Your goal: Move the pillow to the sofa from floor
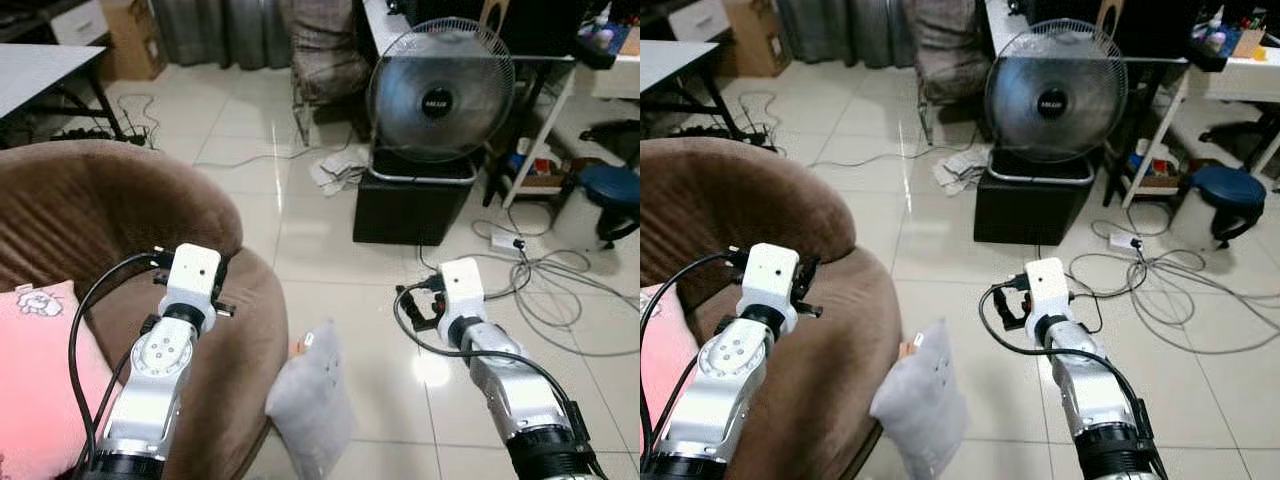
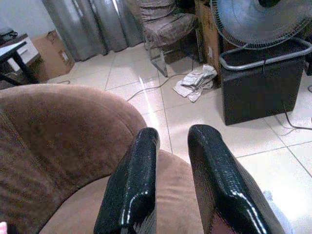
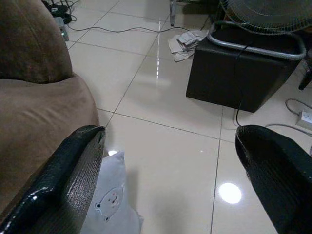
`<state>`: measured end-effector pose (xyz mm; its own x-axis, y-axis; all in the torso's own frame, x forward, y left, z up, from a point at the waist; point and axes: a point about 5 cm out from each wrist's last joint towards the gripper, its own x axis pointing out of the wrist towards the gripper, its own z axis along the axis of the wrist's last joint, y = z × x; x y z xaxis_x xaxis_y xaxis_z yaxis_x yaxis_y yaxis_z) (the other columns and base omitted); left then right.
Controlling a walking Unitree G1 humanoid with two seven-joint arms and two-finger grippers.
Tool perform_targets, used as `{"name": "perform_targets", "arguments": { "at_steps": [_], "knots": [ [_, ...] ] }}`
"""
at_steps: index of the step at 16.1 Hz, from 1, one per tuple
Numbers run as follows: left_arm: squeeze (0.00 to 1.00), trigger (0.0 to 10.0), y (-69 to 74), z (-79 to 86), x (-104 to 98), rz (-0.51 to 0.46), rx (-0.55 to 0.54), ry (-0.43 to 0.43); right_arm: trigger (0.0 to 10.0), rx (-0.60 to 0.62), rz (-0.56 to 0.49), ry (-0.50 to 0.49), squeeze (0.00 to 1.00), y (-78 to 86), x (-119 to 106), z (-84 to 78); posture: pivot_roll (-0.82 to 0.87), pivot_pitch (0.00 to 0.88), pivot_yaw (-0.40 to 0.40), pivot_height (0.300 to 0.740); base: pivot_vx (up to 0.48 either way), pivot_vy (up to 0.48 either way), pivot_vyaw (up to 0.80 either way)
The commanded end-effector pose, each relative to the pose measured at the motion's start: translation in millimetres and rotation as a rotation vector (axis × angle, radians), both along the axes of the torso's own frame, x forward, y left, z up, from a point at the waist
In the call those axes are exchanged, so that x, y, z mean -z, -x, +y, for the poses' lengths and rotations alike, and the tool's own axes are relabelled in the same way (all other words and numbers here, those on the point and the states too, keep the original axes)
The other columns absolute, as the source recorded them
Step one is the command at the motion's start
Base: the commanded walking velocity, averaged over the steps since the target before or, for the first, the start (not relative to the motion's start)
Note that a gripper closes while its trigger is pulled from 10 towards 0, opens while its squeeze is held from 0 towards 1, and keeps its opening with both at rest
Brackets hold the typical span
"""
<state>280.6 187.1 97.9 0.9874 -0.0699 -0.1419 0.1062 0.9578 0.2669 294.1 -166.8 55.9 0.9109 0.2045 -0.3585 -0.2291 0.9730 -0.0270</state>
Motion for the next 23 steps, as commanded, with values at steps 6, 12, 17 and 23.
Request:
{"name": "perform_targets", "arguments": {
  "at_steps": [6, 12, 17, 23],
  "knots": [
    [0.0, 10.0, -5.8, -1.5, 0.3, 0.007, 0.017, -0.008, 10.0, 0.048, -0.02, -0.045, 0.0, -2.7, -6.5, -2.3, 0.03, 0.0, 0.024, 0.74, 0.0, 0.0, 0.0],
    [0.0, 10.0, -7.5, -1.0, 0.4, 0.006, 0.012, -0.017, 10.0, 0.046, -0.021, -0.041, 0.0, -2.1, -6.5, -1.6, 0.02, 0.0, 0.027, 0.74, 0.0, 0.0, 0.0],
    [0.0, 10.0, -7.8, -0.9, 1.3, 0.011, 0.006, -0.015, 10.0, 0.042, -0.022, -0.036, 0.0, -2.0, -7.0, -1.3, 0.02, 0.0, 0.027, 0.74, 0.0, 0.0, 0.0],
    [0.0, 10.0, -7.8, -1.8, 1.7, 0.013, 0.007, -0.017, 10.0, 0.043, -0.021, -0.036, 0.0, -1.4, -7.3, -1.7, 0.02, 0.0, 0.024, 0.71, 0.0, 0.0, 0.0]
  ]
}}
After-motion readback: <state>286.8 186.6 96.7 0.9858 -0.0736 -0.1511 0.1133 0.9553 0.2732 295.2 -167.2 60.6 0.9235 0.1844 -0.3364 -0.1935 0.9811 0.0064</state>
